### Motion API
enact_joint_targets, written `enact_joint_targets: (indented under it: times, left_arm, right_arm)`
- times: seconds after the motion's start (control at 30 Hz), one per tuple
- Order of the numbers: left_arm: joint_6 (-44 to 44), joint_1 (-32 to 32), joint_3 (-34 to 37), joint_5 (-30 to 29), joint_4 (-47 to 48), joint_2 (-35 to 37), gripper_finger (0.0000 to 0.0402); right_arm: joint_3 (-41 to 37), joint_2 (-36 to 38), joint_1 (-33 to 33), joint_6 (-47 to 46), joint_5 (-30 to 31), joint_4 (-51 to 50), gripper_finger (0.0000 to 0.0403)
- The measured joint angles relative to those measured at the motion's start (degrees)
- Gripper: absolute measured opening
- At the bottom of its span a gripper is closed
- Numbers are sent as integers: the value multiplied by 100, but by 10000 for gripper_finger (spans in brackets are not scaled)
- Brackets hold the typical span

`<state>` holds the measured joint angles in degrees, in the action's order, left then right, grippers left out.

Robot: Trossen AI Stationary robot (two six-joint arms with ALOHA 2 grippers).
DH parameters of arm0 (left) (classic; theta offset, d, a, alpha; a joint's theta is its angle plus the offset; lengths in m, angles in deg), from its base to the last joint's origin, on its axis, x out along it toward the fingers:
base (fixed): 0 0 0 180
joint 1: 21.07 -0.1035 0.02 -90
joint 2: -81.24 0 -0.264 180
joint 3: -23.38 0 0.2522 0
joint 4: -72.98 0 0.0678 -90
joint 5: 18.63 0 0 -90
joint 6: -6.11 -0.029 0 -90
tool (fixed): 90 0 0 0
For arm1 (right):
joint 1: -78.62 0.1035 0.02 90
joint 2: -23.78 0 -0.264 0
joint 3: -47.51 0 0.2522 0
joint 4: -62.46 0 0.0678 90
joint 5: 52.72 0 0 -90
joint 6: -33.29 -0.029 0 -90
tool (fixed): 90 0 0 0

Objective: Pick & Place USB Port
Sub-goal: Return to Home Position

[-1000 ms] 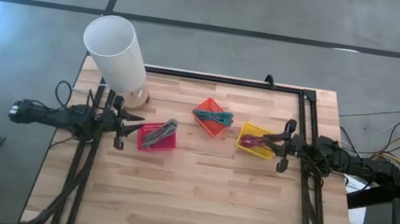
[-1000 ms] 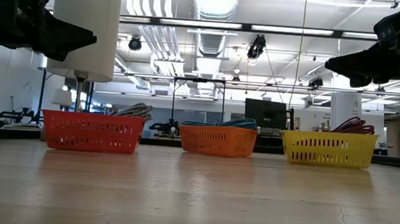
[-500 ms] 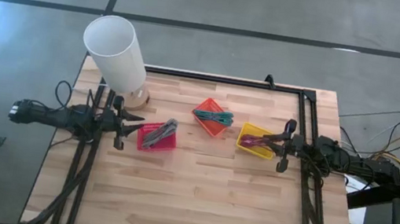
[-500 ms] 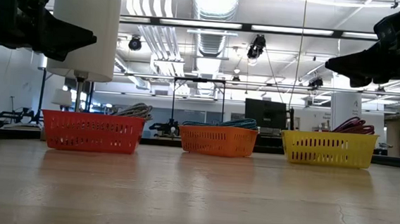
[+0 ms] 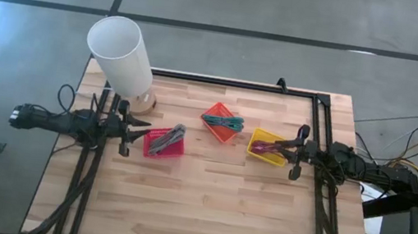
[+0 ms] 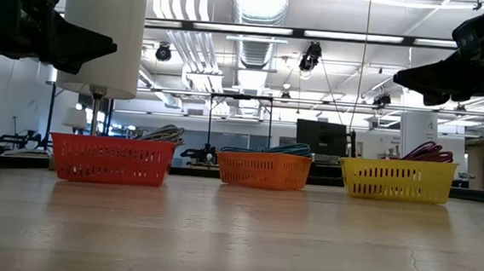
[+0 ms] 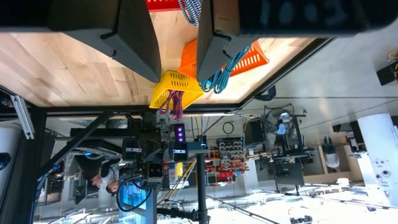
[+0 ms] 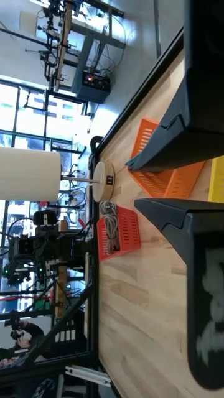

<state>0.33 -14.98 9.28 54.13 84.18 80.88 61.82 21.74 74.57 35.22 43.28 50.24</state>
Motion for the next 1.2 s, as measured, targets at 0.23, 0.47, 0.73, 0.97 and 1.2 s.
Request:
enact_joint_targets:
  times: [0.23,0.47,0.73,0.97,1.2]
  left_arm:
    - [0,0,0,0,0,0,108]
    - [0,-1,0,0,0,1,108]
    - [0,-1,0,1,0,0,108]
    - [0,-1,0,0,0,0,108]
    - [0,-1,0,0,0,0,108]
  right_arm:
    - [0,2,0,0,0,0,87]
    - [0,0,2,0,0,0,84]
    - [0,1,2,0,2,0,69]
    - [0,0,2,0,0,0,75]
    - [0,2,0,0,0,0,86]
